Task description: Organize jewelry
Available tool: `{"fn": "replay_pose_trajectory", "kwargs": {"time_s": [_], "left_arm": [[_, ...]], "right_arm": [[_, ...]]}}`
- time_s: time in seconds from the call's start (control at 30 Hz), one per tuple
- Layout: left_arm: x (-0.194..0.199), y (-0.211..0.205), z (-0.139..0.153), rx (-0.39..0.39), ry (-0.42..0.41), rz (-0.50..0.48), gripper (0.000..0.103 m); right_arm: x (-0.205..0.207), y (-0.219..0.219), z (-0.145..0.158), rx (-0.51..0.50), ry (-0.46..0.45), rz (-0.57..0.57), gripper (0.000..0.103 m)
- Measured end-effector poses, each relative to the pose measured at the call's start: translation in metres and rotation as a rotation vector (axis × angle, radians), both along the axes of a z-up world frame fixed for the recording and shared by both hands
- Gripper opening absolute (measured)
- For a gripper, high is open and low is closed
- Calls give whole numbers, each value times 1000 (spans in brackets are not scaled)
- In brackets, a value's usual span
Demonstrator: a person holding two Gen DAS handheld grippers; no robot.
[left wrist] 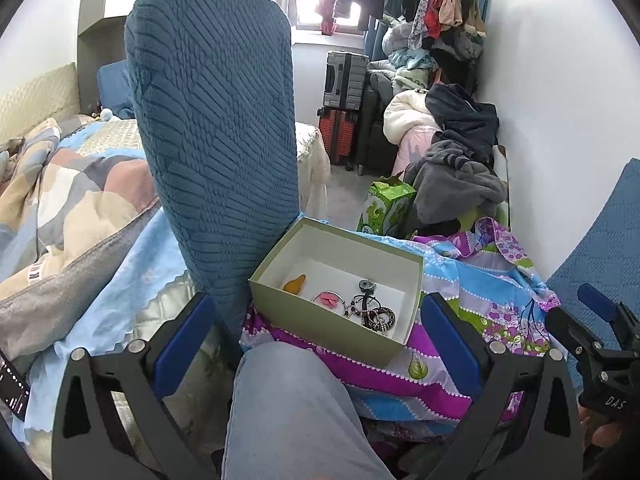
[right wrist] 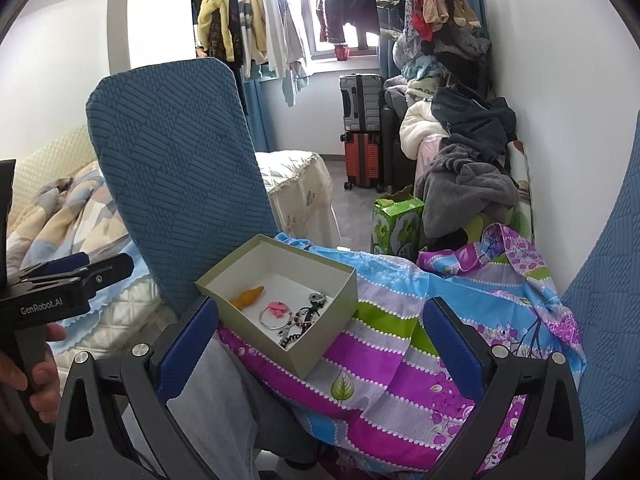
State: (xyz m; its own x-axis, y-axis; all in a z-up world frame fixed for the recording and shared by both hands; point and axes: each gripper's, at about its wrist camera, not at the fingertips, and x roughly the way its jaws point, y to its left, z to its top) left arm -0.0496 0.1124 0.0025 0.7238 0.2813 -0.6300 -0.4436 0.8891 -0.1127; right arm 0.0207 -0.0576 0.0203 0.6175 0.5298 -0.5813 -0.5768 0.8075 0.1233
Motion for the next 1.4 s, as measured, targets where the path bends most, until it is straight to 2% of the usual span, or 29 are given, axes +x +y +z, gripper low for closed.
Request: {"fn": "replay_pose_trajectory", "kwargs": {"time_s": [1.4], "left_arm": [[6, 5, -2, 1, 4, -27, 102]], "right_arm": [[2, 0, -1, -27, 0, -19, 103]]}}
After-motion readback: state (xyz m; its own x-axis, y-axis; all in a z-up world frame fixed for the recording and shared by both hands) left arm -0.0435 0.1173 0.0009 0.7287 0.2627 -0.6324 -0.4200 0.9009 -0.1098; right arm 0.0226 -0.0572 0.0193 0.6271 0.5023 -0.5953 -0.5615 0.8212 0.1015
